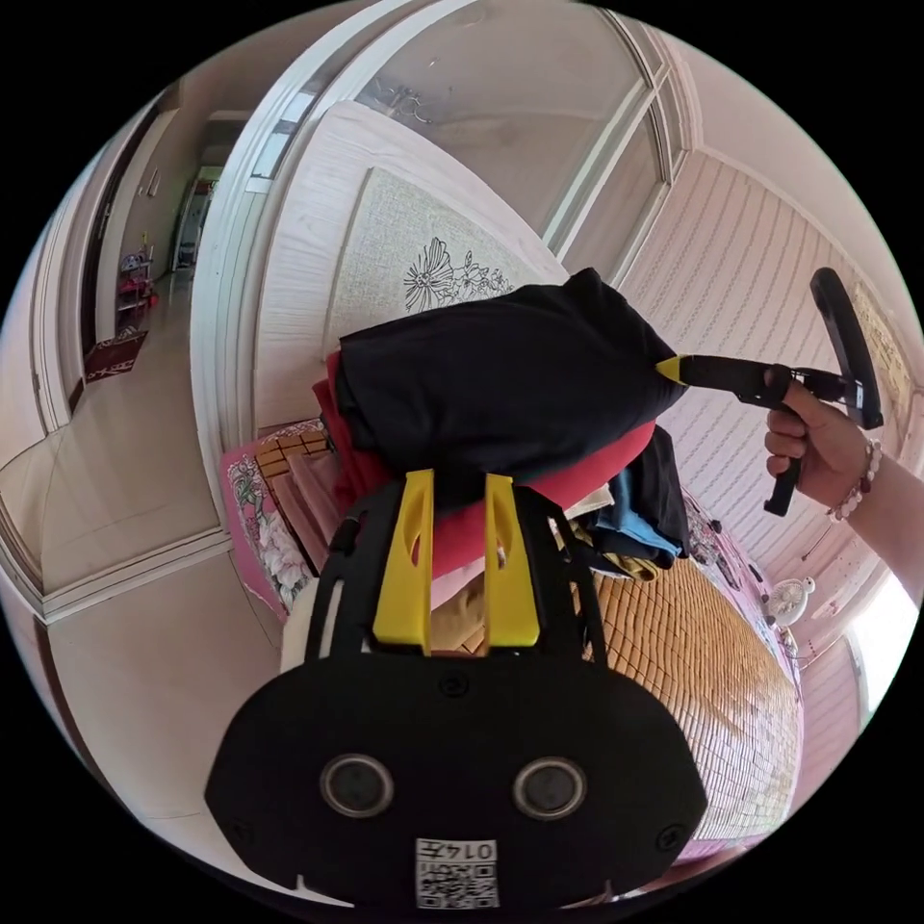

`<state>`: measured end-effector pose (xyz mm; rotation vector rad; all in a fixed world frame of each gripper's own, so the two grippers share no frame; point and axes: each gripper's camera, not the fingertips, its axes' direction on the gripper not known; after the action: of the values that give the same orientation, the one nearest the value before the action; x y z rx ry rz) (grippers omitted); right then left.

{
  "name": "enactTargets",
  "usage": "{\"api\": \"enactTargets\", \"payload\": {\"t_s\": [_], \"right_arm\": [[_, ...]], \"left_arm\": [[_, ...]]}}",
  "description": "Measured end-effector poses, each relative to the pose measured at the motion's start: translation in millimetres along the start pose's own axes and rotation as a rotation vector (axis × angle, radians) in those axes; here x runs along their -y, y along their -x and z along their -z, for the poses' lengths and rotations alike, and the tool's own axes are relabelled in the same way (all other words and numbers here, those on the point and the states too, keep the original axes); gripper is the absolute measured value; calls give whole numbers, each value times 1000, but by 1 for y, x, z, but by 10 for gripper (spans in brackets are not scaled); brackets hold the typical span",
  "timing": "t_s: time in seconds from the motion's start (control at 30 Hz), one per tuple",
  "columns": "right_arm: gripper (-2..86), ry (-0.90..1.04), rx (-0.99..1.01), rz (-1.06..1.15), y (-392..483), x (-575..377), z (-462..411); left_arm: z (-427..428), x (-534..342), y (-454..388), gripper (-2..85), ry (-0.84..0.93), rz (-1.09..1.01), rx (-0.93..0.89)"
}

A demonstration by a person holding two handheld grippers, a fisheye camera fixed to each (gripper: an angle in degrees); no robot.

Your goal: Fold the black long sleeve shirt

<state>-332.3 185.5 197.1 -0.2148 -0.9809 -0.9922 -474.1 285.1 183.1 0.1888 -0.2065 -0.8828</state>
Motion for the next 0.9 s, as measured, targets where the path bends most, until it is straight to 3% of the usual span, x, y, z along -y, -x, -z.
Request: {"api": "enactTargets", "payload": {"t_s": [0.1, 0.23, 0.37, 0.5, 0.53, 0.6, 0.73, 0.9], "right_arm": [[21, 18, 62, 56, -12, 2, 30], [4, -160, 68, 31, -30, -35, 115], [8, -207, 39, -209, -98, -147, 190], [28, -66, -142, -455, -150, -302, 220], [37, 46, -212, -559, -160, -357, 223], [53, 199, -187, -704, -164, -433, 226], [68, 278, -20, -918, -132, -536, 229], [71, 275, 72, -852, -114, -534, 213]], "left_arm": [[8, 13, -8, -4, 24, -20, -35], [52, 19, -48, -9, -48, -135, -135], [103, -23, -132, -7, -76, -313, -374], [99, -137, -229, 17, 139, -368, -691], [94, -158, -242, 28, 193, -370, -735], [76, -234, -281, 57, 456, -375, -887], [84, -296, -306, 69, 606, -440, -935], [60, -299, -295, 68, 633, -427, -808]]}}
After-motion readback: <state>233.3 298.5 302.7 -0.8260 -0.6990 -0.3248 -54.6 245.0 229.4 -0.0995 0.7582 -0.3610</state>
